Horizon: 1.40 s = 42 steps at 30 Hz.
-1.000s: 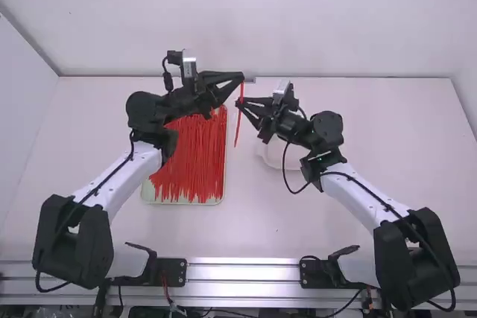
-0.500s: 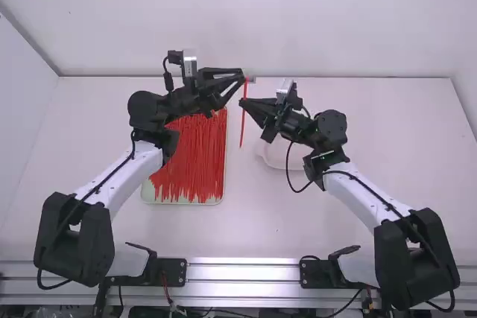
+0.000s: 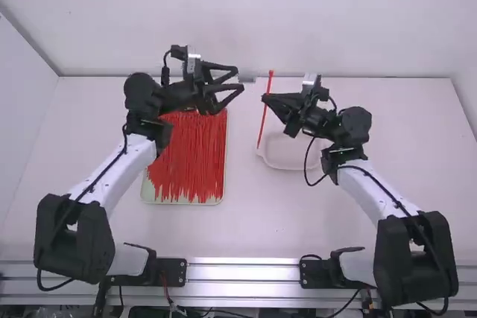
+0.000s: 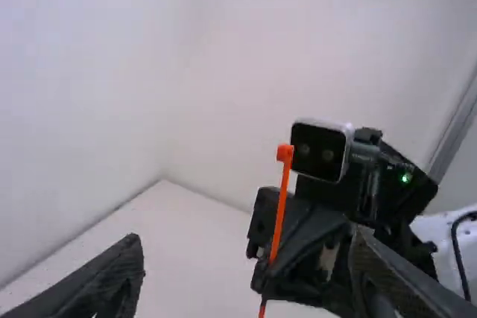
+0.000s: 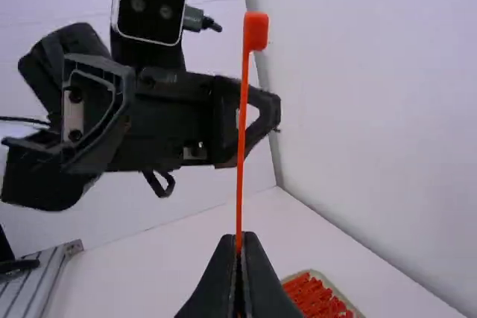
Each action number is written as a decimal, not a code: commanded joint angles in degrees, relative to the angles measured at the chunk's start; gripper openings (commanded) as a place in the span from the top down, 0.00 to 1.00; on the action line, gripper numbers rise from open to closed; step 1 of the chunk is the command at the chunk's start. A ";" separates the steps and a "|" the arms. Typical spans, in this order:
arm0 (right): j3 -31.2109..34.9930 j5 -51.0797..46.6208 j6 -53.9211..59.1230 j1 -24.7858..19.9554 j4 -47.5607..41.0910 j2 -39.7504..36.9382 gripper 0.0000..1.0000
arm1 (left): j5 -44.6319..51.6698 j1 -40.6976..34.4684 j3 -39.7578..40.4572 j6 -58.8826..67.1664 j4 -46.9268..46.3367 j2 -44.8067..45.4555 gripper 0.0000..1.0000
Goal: Fasten the cable tie
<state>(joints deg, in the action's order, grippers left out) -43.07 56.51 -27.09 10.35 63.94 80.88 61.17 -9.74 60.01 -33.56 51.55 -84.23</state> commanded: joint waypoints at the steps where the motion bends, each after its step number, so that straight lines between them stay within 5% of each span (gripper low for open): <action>1: -1.99 3.39 -3.98 -1.77 0.46 0.35 1.00 | 4.83 1.40 4.48 8.63 -4.11 -0.11 0.28; 9: -1.97 7.17 -4.48 -2.73 4.94 0.35 1.00 | 12.63 2.69 11.28 23.17 -18.27 -0.44 0.25; 25: -1.99 6.73 -0.68 1.68 5.27 0.35 1.00 | 15.98 0.98 11.78 22.93 -20.11 -0.59 0.19; 42: -1.99 8.39 0.39 3.52 7.67 0.35 1.00 | 20.44 -1.66 11.72 22.49 -16.81 -3.23 0.38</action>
<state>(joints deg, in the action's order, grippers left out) -43.11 64.62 -27.46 13.89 71.59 80.90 80.01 -10.39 70.74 -11.11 34.26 -87.72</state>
